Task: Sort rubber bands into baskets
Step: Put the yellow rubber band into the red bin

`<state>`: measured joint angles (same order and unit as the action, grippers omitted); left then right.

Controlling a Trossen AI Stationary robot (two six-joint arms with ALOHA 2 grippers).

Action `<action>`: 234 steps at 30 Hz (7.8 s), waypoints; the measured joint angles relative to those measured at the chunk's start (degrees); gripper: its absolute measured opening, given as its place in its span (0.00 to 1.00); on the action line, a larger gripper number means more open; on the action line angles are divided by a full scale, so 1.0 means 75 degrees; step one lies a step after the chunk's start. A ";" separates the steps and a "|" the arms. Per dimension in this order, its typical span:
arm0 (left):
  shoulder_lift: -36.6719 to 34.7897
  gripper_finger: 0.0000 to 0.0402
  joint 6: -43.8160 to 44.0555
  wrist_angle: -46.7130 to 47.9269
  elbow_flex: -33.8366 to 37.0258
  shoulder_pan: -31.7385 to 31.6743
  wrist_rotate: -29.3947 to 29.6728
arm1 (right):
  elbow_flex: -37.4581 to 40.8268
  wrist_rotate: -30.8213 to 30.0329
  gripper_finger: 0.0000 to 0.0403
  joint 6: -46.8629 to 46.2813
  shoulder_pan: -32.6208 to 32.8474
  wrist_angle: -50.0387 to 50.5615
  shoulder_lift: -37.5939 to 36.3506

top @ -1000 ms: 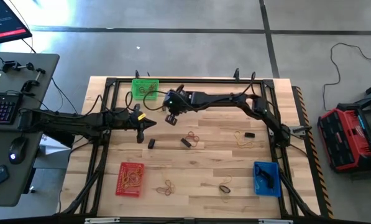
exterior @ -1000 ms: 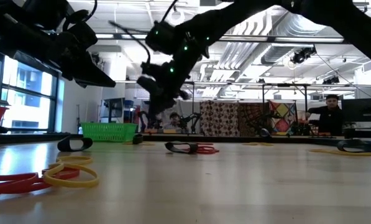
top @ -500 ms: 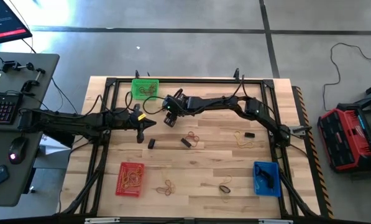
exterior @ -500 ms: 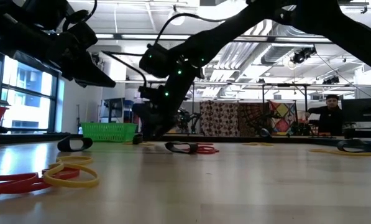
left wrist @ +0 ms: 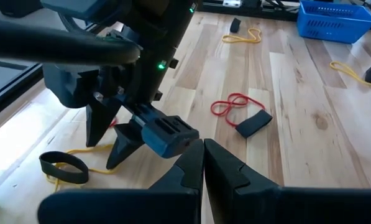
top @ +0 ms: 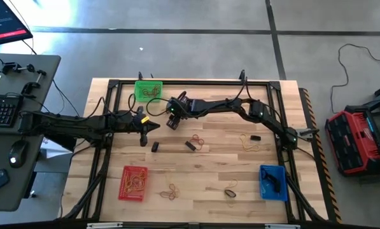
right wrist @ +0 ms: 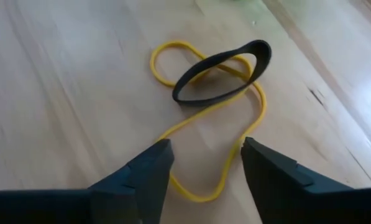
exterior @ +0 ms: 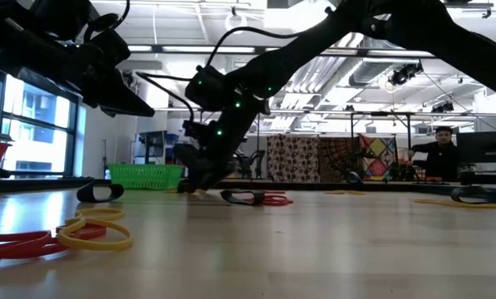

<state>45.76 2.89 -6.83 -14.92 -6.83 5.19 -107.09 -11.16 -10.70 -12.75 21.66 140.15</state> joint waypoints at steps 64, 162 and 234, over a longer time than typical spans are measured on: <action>-0.0003 0.01 0.0006 0.0022 0.0003 0.0041 -0.0012 | 0.0004 0.0667 0.17 0.0234 -0.0020 0.0127 0.0098; 0.1250 0.21 -0.1023 -0.1428 0.0000 0.0458 0.1866 | 0.0044 -0.0658 0.00 0.2291 0.1667 0.0159 -0.2063; -0.0720 0.00 0.1887 0.4945 -0.3430 0.3829 -0.1043 | 0.7032 -0.1052 0.00 0.1600 0.2122 -0.4868 -0.5129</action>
<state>40.36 17.04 30.26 -40.64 21.89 -2.63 -54.35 -19.05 1.30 3.16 -14.85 101.69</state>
